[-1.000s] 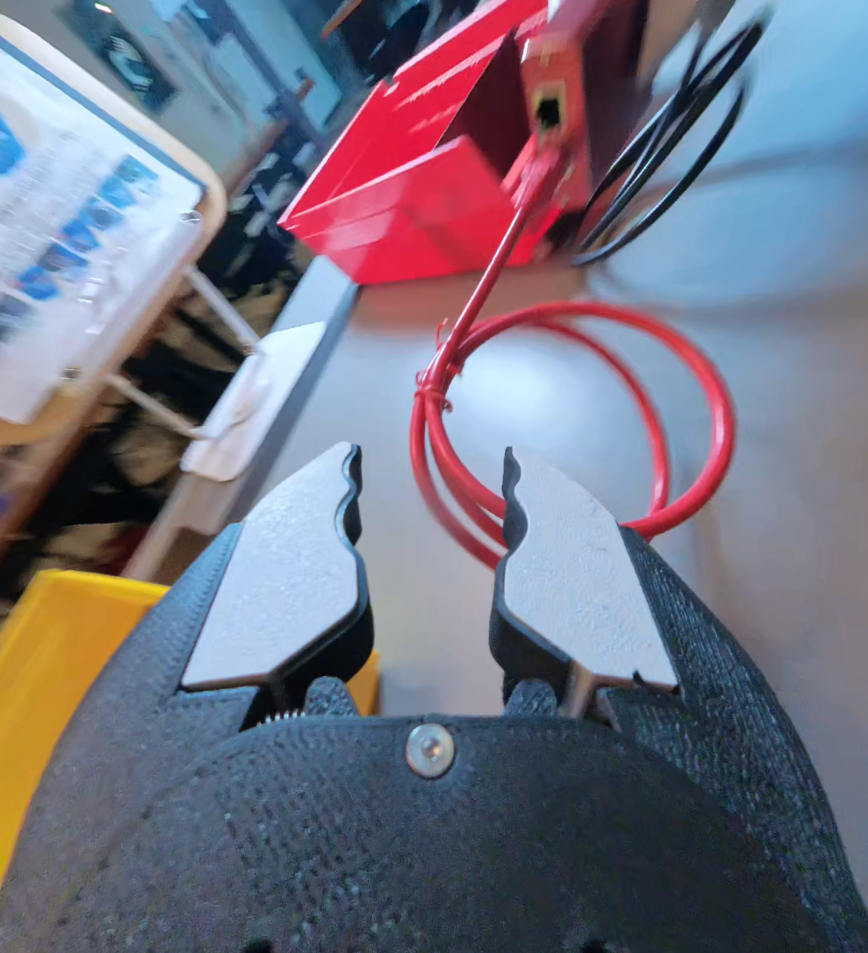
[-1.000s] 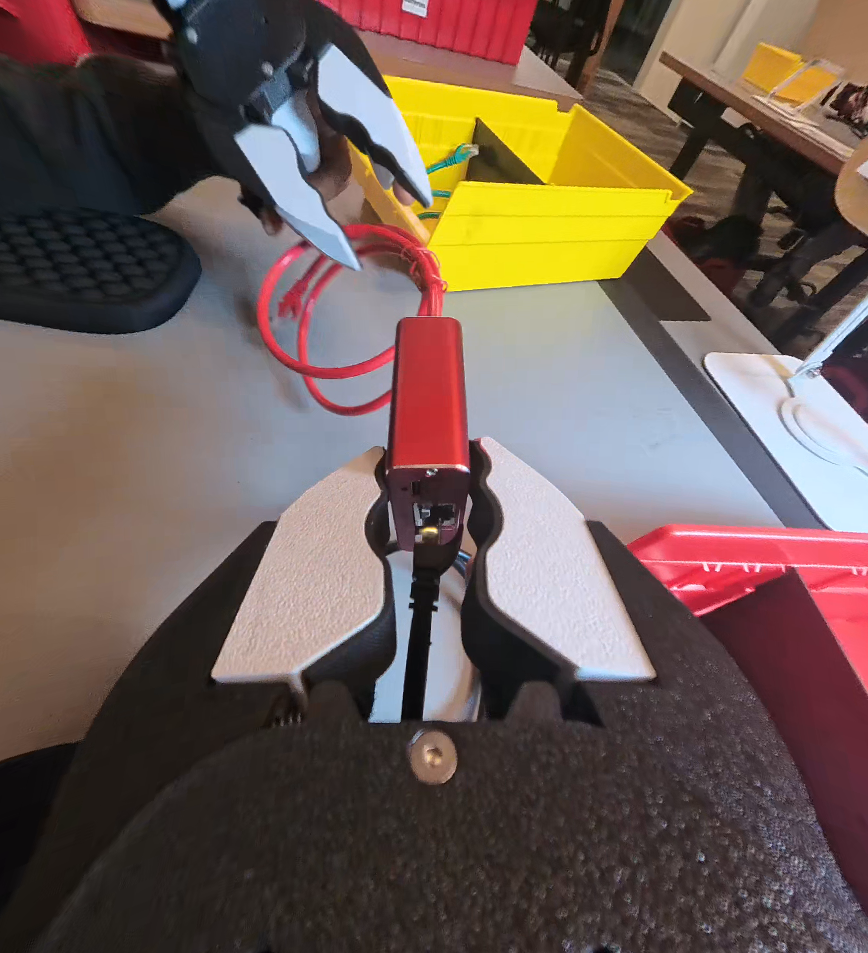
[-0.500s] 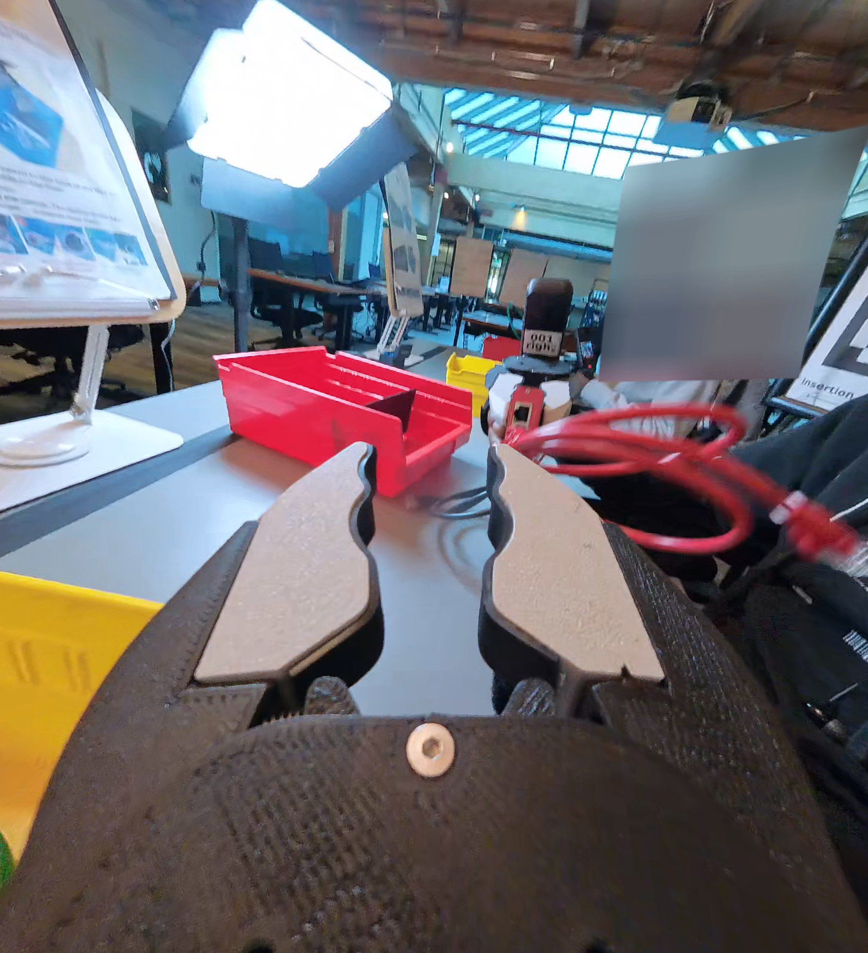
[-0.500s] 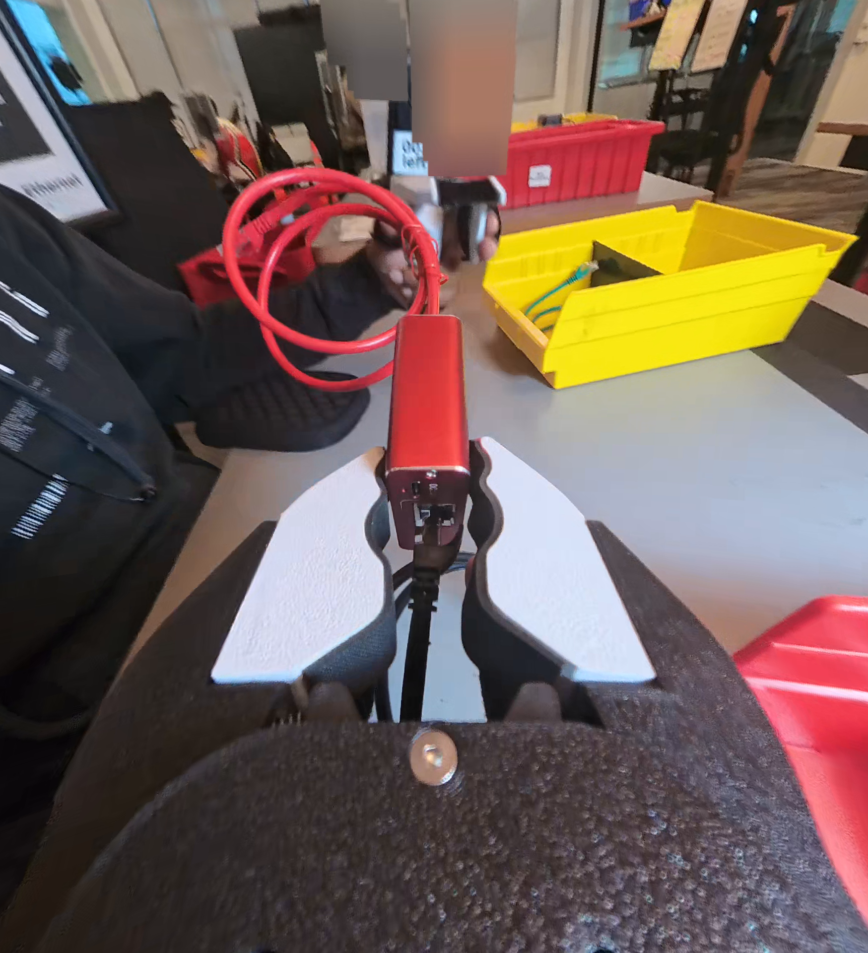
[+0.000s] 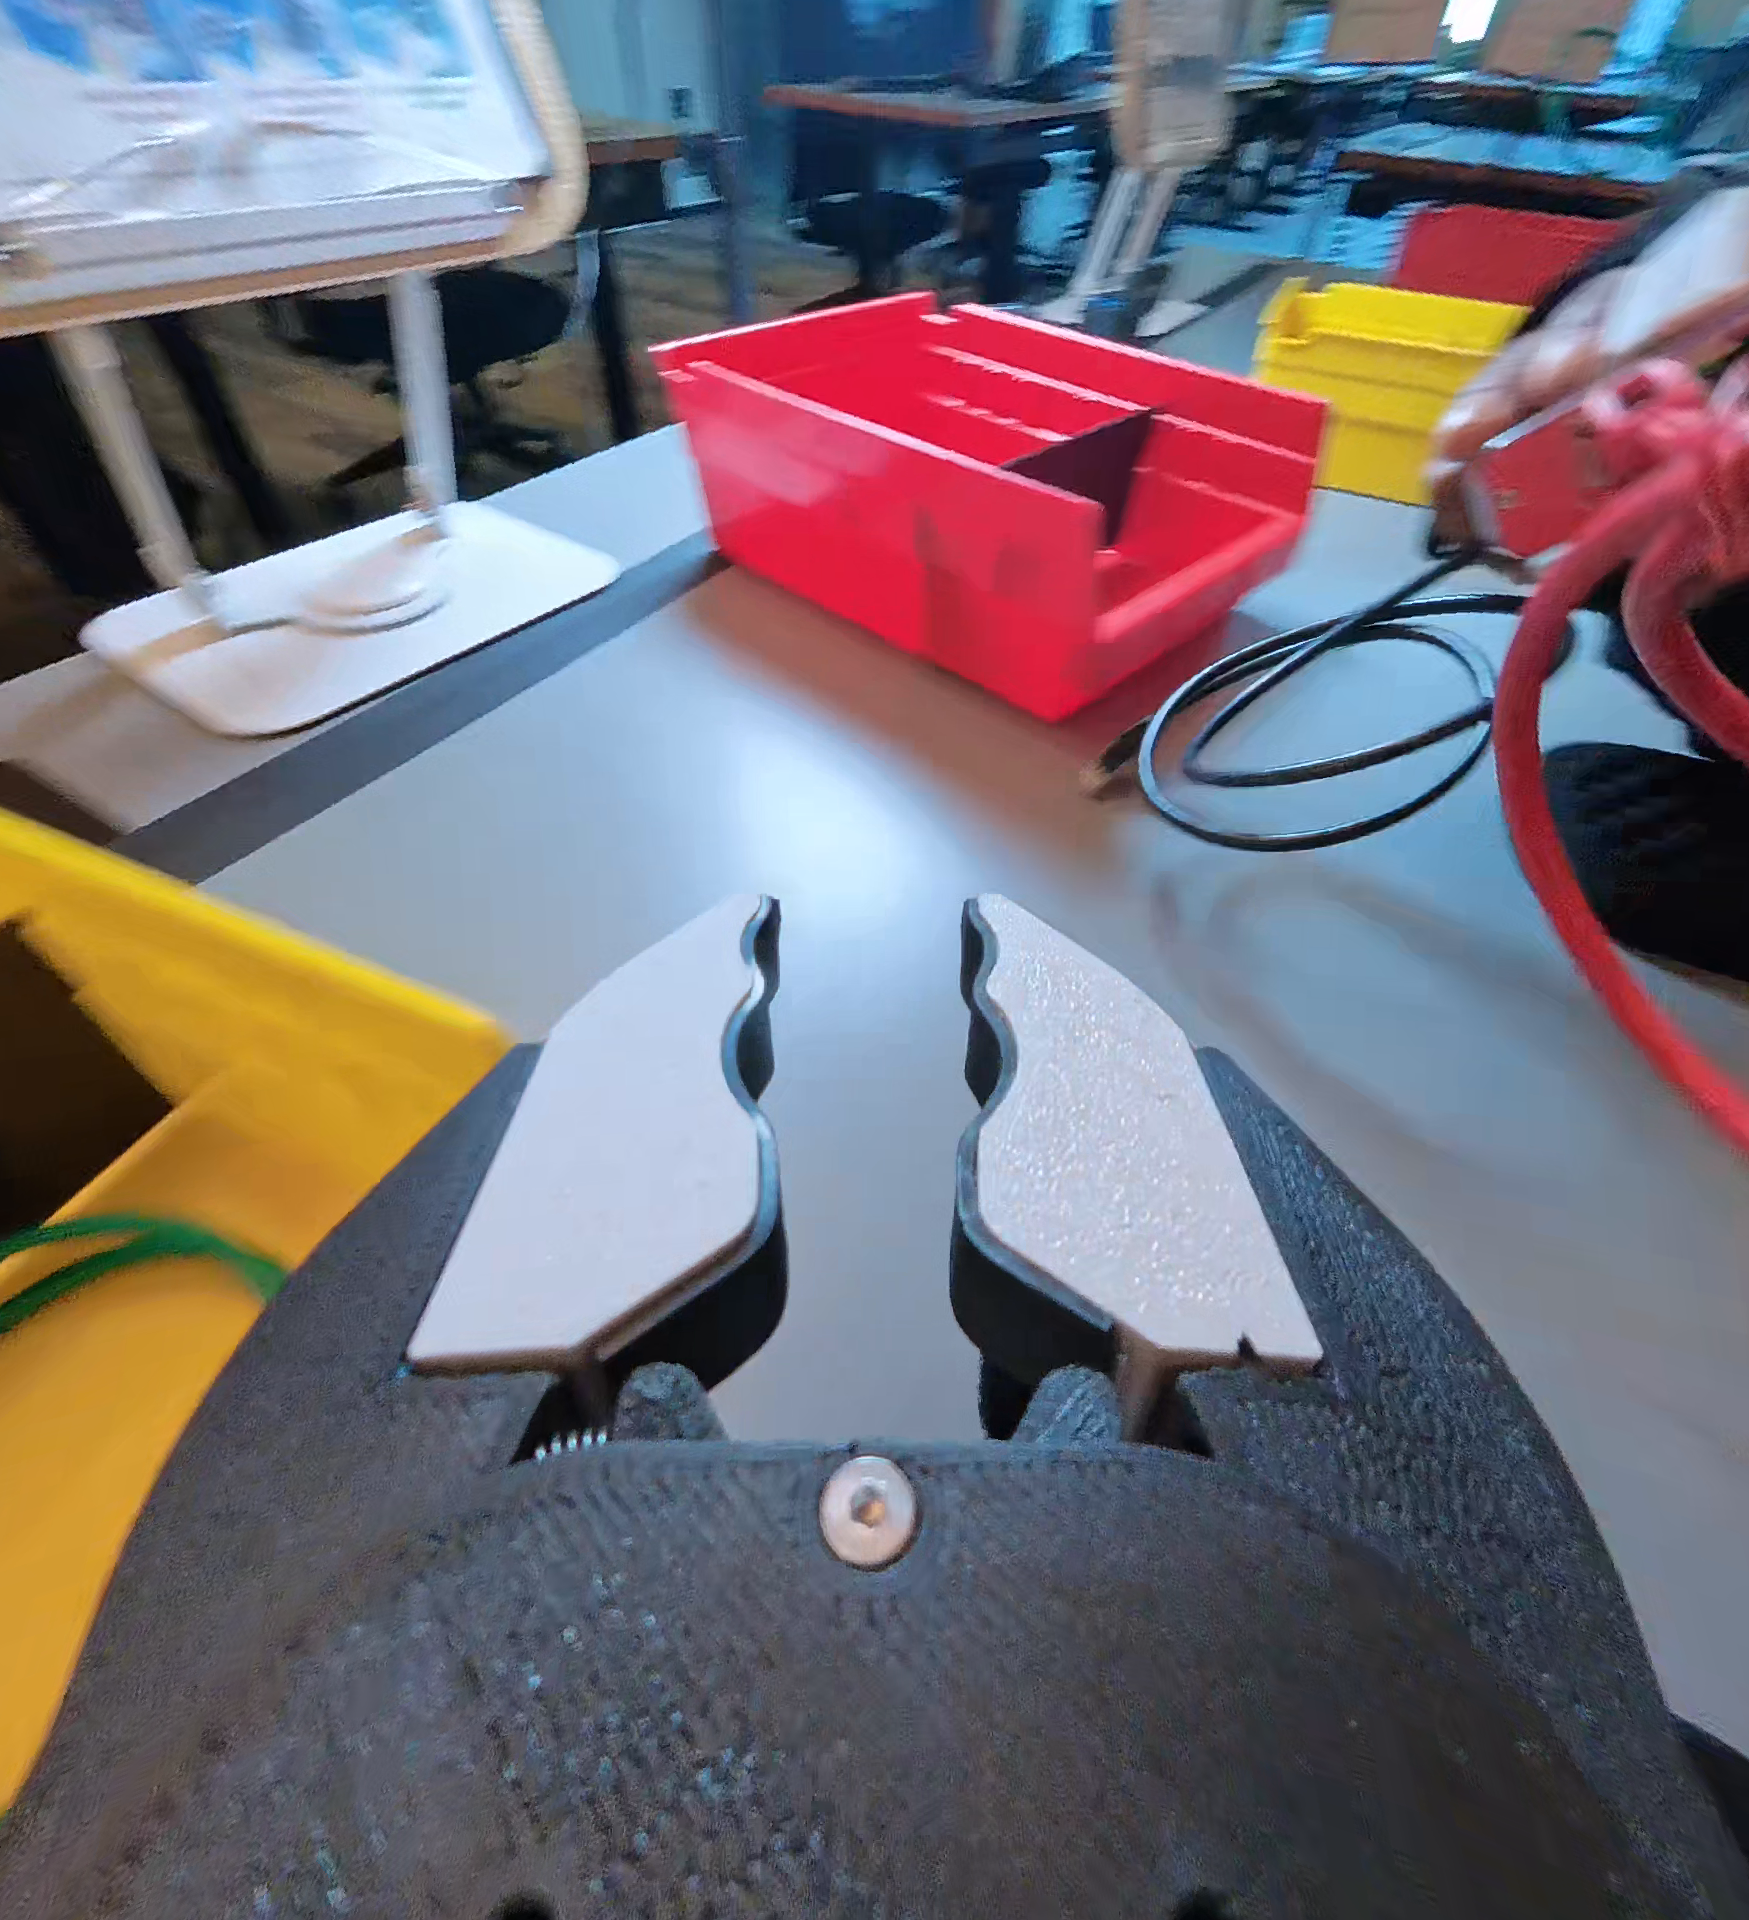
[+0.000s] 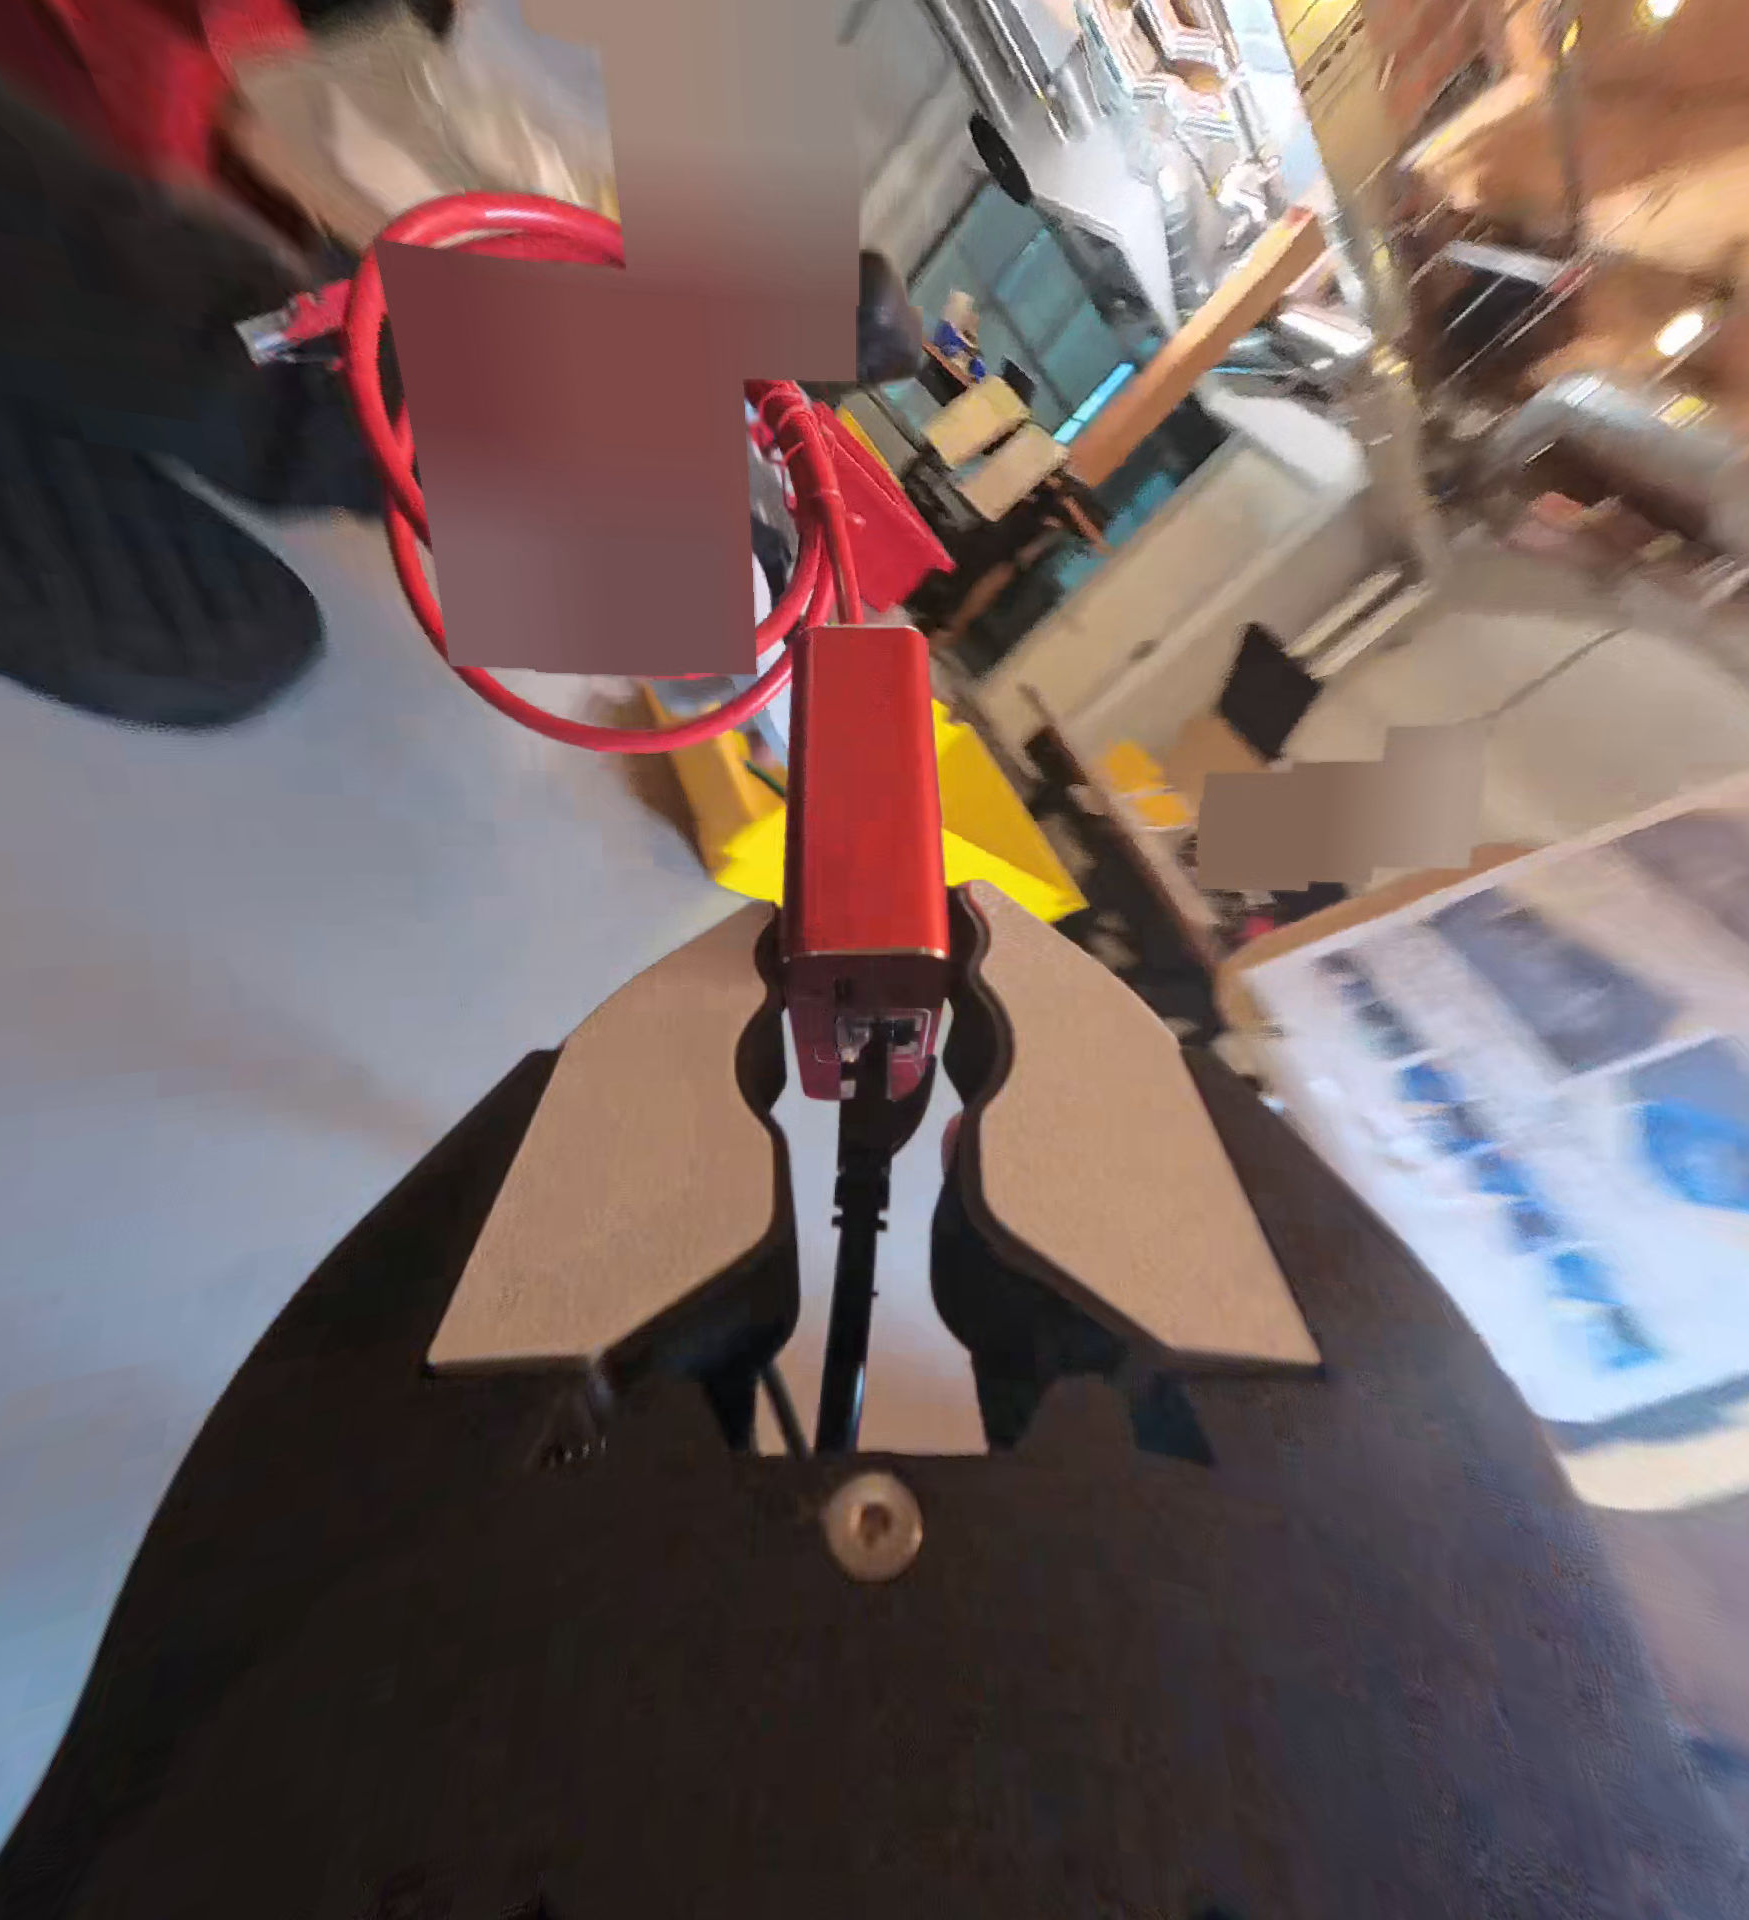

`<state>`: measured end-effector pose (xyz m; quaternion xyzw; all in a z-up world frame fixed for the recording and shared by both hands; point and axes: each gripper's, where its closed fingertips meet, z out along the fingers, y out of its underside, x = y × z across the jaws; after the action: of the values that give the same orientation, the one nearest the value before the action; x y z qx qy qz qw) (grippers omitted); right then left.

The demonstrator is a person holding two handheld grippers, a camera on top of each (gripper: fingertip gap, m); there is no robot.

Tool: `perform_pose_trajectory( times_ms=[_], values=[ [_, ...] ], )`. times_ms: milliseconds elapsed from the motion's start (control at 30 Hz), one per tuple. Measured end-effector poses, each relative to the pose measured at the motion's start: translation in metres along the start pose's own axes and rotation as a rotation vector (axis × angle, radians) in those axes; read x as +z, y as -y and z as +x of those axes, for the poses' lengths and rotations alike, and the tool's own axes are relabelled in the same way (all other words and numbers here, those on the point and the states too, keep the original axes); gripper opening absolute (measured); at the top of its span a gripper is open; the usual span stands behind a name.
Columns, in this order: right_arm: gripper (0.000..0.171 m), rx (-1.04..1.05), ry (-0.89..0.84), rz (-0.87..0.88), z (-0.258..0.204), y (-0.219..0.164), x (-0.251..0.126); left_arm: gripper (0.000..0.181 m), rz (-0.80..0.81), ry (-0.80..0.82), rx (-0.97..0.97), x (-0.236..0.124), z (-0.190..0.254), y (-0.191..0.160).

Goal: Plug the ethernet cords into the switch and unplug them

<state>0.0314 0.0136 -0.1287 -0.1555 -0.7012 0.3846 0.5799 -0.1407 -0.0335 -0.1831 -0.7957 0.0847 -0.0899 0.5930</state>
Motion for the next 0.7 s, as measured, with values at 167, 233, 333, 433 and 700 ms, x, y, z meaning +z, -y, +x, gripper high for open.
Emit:
perform_pose_trajectory(
  times_ms=[167, 233, 333, 433, 700],
  values=[
    [0.027, -0.355, -0.128, -0.118, -0.001, -0.009, 0.007, 0.034, 0.001, 0.237, -0.048, -0.033, -0.055, 0.004],
    [0.027, -0.405, -0.143, -0.139, 0.0, -0.013, 0.008, 0.034, -0.002, 0.307, -0.054, -0.048, -0.07, 0.007],
    [0.027, -0.426, -0.155, -0.138, 0.0, -0.016, 0.007, 0.033, -0.039, 0.365, -0.061, -0.062, -0.086, 0.005],
    [0.027, -0.446, -0.168, -0.137, 0.001, -0.016, 0.006, 0.033, -0.112, 0.414, -0.042, -0.067, -0.099, -0.004],
    [0.027, -0.476, -0.161, -0.182, -0.004, -0.023, 0.01, 0.035, -0.435, 0.584, 0.039, -0.082, -0.141, -0.049]
  ],
)
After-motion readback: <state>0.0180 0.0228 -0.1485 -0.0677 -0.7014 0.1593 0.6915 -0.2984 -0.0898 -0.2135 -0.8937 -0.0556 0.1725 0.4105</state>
